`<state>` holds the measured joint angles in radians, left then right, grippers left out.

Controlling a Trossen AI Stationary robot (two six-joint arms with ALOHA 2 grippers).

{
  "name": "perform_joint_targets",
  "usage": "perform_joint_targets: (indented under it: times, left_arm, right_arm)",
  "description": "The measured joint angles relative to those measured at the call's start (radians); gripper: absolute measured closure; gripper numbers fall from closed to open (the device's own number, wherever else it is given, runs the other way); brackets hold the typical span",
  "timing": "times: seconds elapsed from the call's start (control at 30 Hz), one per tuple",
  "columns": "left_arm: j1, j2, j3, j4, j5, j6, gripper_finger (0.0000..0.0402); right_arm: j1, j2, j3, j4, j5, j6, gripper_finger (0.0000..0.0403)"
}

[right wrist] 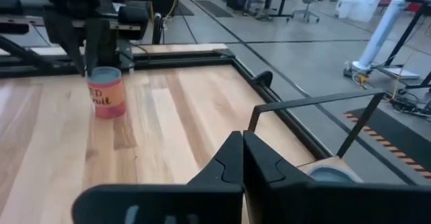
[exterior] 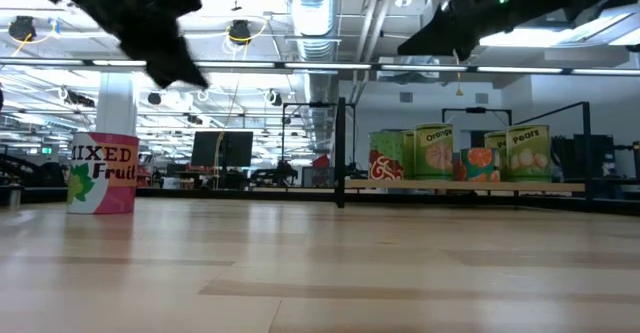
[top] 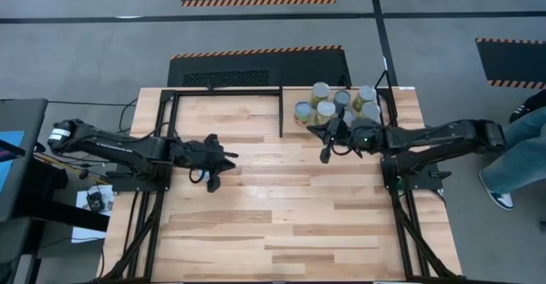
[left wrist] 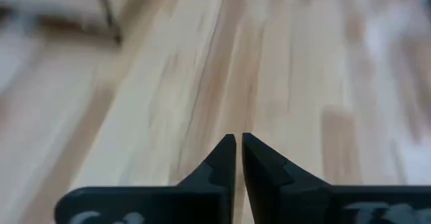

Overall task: Pick and place cans onto a shelf
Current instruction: Put the canned mixed fruit on the shelf

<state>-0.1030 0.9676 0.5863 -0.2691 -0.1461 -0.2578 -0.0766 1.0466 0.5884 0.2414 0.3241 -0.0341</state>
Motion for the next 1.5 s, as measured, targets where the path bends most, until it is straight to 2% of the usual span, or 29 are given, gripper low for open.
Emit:
perform_joint_targets:
  times: [0.2,0.4,0.63,0.83,1.0,1.23,1.5]
  left_arm:
    - [-0.077,0.000,0.082,-0.380,-0.025,-0.162,0.0355]
    - [-0.174,0.000,0.106,-0.539,-0.057,-0.308,0.0315]
    - [-0.264,0.000,0.106,-0.574,-0.129,-0.376,0.0286]
    - [-0.292,0.001,0.095,-0.586,-0.207,-0.376,0.0282]
    - [-0.311,0.005,0.095,-0.589,-0.230,-0.346,0.0282]
    - [-0.321,0.100,0.094,-0.617,-0.238,-0.307,0.0282]
    - [-0.321,0.218,0.096,-0.615,-0.298,-0.287,0.0283]
  right_arm:
    - [0.005,0.087,-0.008,0.109,0.000,-0.013,0.0390]
    - [0.005,0.138,-0.008,0.163,-0.005,-0.022,0.0389]
    - [0.005,0.137,-0.008,0.161,-0.008,-0.026,0.0387]
    - [0.001,0.137,-0.008,0.160,-0.008,-0.051,0.0389]
    - [0.013,0.136,-0.008,0.157,-0.008,-0.052,0.0387]
    - [0.031,0.136,-0.007,0.155,-0.010,-0.053,0.0388]
    - [0.030,0.136,-0.007,0.156,-0.009,-0.053,0.0386]
